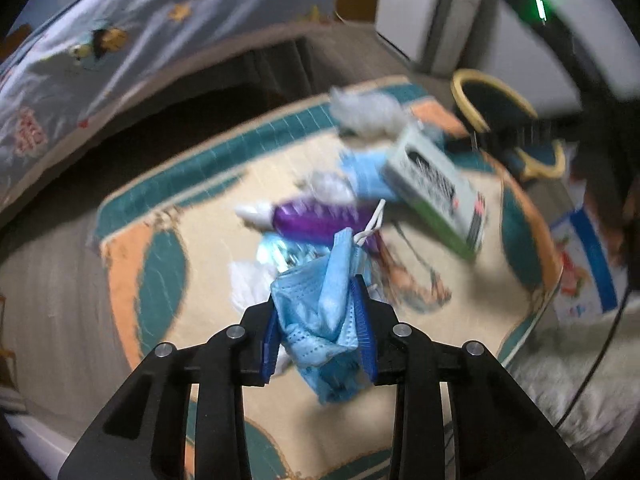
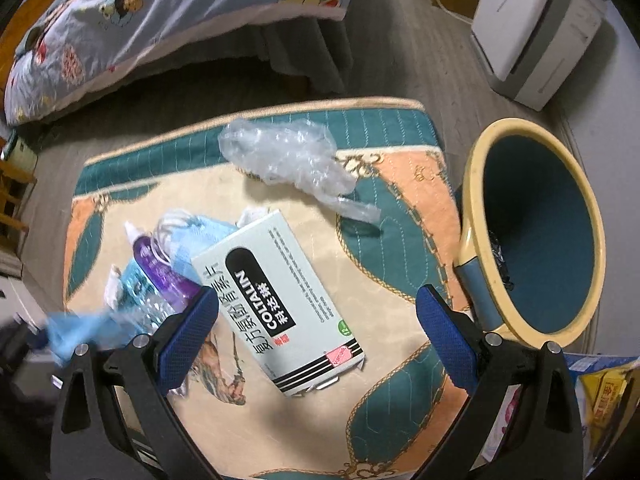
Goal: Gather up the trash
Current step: 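Lift the blue mask with the left tool while the right tool grasps the white COLTALIN box, then carry the COLTALIN box over the bin with the right tool while the left tool carries the mask, then open the right tool to drop the box into the bin while the left tool opens, then move both tools back over the mat toward the mask and plastic bag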
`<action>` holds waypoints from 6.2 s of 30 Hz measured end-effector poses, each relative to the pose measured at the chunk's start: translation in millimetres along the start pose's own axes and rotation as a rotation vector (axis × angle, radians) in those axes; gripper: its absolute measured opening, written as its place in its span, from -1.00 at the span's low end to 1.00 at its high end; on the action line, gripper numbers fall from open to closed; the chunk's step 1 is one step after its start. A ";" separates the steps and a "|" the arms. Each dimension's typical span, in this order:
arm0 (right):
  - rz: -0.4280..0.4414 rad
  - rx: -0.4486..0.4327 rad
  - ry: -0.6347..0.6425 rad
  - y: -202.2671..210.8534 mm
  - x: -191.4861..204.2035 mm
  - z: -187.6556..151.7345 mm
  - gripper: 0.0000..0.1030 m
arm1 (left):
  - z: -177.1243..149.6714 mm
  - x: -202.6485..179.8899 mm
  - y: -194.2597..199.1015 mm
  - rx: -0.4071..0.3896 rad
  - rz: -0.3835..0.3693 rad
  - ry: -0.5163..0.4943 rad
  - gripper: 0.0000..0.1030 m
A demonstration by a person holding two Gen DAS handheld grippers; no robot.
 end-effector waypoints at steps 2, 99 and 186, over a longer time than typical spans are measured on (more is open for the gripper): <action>0.009 0.017 0.029 -6.3 3.0 -0.9 0.89 | 8.0 7.3 6.6 -0.028 -0.002 0.032 -0.34; 0.077 -0.076 -0.118 32.6 -138.0 -35.2 0.38 | 87.9 -113.5 -9.9 -0.138 -0.093 -0.030 -0.34; -0.088 -0.102 -0.288 34.1 -166.3 -27.2 0.89 | 80.3 -134.7 -9.8 -0.221 -0.015 -0.040 0.83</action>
Point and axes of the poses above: each gripper's, at about its wrist camera, not at the fingertips, and y roughly against the way its jaws point, x to its left, z to its top, the point moved 1 cm from there along -y, roughly the way its jaws point, and after that the axes turned 14 degrees about y, right-handed, at the moved point
